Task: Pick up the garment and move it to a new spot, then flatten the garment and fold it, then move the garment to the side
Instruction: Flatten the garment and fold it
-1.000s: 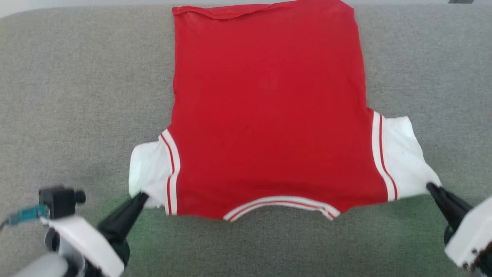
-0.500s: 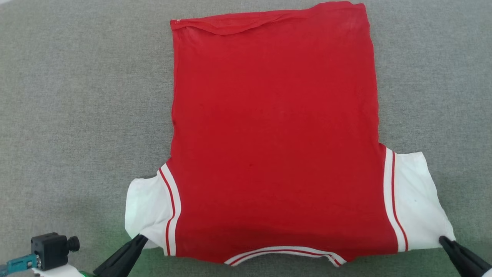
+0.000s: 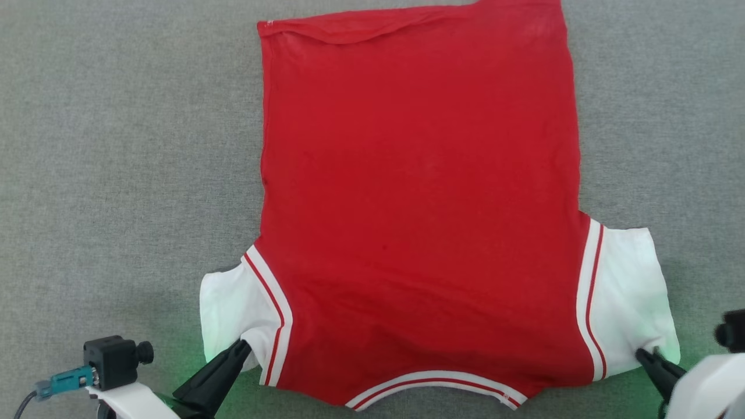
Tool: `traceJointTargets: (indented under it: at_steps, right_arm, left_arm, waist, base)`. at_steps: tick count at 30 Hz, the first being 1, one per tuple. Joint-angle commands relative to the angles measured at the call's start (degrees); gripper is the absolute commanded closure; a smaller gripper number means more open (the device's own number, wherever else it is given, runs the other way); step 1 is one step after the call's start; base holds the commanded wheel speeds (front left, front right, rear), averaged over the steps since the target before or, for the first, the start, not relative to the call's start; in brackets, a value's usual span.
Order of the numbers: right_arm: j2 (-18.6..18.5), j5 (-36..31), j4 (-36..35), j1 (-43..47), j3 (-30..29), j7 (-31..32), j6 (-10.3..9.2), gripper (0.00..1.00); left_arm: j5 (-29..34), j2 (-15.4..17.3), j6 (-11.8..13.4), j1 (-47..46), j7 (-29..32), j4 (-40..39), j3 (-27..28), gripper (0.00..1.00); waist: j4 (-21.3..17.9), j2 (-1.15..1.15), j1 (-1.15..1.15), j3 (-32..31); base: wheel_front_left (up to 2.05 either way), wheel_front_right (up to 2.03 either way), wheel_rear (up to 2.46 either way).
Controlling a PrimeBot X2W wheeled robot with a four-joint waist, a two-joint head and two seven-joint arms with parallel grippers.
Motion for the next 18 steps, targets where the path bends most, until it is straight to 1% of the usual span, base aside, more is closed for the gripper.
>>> traceJointTargets:
  at_steps: [1, 4, 5, 6, 7, 11, 14, 16, 18]
  right_arm:
    - [-0.45, -1.37, 1.66, -1.19, 0.88, -0.7, -0.03, 1.0]
    - [-1.26, -3.4, 4.37, -2.06, 2.55, -1.69, -0.03, 1.0]
    - [-1.35, -3.8, 5.06, -2.31, 3.03, -2.11, -0.04, 0.87]
    - [-1.45, -4.48, 5.68, -2.81, 3.39, -2.82, -0.05, 0.31]
    - [-1.73, -4.95, 5.6, -2.98, 3.38, -3.1, -0.05, 0.0]
    - [-2.57, -6.24, 2.77, -3.18, 2.35, -2.67, -0.15, 0.0]
    - [-3.4, -5.58, -2.93, -5.04, 0.88, -0.81, -0.07, 0.0]
    - [-4.06, -5.15, -6.92, -7.91, -0.58, 0.78, -0.04, 0.0]
    - [-5.52, -5.37, -9.6, -13.0, -2.12, 2.48, -0.04, 0.0]
  left_arm:
    - [-0.01, -0.1, 0.16, -1.21, -0.26, 1.07, -0.46, 1.0]
    - [0.77, -0.7, 0.16, -2.66, -0.26, 2.52, -1.43, 1.0]
    - [0.88, -0.82, 0.16, -2.93, -0.26, 2.86, -1.62, 1.0]
    - [0.91, -1.07, 0.16, -3.39, -0.26, 3.11, -1.98, 1.0]
    - [0.85, -1.08, 0.16, -3.5, -0.26, 3.17, -2.02, 1.0]
    - [1.15, -1.31, 0.16, -3.6, -0.26, 3.13, -2.36, 1.0]
    - [1.3, -1.52, 0.16, -3.86, -0.26, 2.68, -2.6, 1.0]
    - [1.6, -1.56, 0.16, -4.02, -0.26, 2.27, -2.47, 1.0]
    - [1.91, -1.58, 0.16, -4.23, -0.26, 1.62, -2.22, 1.0]
  waist:
    - [0.17, 0.0, 0.0, 0.48]
    - [0.33, 0.0, 0.0, 0.98]
    - [0.36, 0.0, 0.0, 1.11]
    - [0.43, 0.0, 0.0, 1.3]
    - [0.47, 0.0, 0.0, 1.39]
    - [0.68, 0.0, 0.0, 1.48]
    - [1.14, 0.0, 0.0, 1.58]
    - [1.45, 0.0, 0.0, 1.9]
    - [1.82, 0.0, 0.0, 2.64]
  base:
    - [0.0, 0.0, 0.0]
    - [0.0, 0.0, 0.0]
    - [0.0, 0.0, 0.0]
    - [0.0, 0.0, 0.0]
    - [0.0, 0.0, 0.0]
    - [0.0, 0.0, 0.0]
    - [0.0, 0.0, 0.0]
    - [0.0, 0.0, 0.0]
    - [0.0, 0.0, 0.0]
